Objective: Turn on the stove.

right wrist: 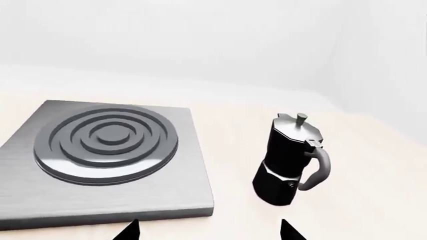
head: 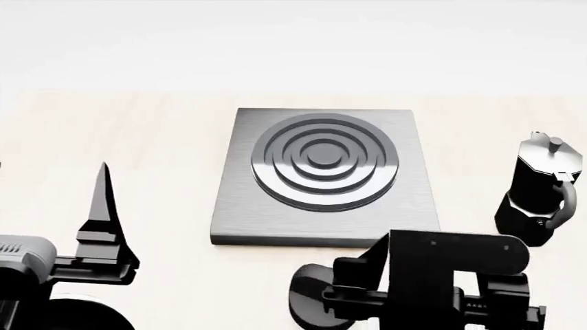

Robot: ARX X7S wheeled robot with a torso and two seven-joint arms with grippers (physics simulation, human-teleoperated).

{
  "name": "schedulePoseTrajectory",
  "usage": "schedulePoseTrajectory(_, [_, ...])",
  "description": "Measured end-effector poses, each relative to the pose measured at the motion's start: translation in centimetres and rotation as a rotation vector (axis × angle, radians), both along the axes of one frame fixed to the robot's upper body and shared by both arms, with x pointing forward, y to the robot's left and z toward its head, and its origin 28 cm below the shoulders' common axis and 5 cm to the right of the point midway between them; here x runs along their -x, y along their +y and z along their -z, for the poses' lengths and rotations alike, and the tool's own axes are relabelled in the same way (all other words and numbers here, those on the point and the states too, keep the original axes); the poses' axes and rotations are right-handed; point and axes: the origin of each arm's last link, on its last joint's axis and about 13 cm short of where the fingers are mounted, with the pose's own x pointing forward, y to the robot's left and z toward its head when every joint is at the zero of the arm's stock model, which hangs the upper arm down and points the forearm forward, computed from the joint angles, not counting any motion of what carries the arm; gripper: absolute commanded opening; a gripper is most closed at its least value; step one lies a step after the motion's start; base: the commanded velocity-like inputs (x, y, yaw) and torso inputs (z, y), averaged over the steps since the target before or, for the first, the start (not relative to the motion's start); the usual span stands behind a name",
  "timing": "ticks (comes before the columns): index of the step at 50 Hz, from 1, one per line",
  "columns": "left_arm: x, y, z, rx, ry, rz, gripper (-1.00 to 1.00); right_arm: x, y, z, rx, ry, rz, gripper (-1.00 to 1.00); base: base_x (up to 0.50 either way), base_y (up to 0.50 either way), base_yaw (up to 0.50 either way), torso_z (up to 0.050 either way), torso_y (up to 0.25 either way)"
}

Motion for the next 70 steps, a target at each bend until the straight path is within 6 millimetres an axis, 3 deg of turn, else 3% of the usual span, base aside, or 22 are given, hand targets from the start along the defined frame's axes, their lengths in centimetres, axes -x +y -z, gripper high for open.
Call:
schedulePoseTrajectory(39, [0.0, 0.0, 0.0, 0.001, 0.001, -0.001, 1.00, 0.2, 1.1, -0.7, 0.114, -0.189, -0.112, 1.00, 0.00, 0.00, 0.00, 0.000, 0.000])
schedulePoseTrajectory(70, [0.0, 0.0, -0.5, 0.000, 0.001, 0.000, 1.00, 0.6, 1.5, -1.3, 0.101, -0.312, -0.187, 1.00, 0.00, 0.00, 0.00, 0.000, 0.000])
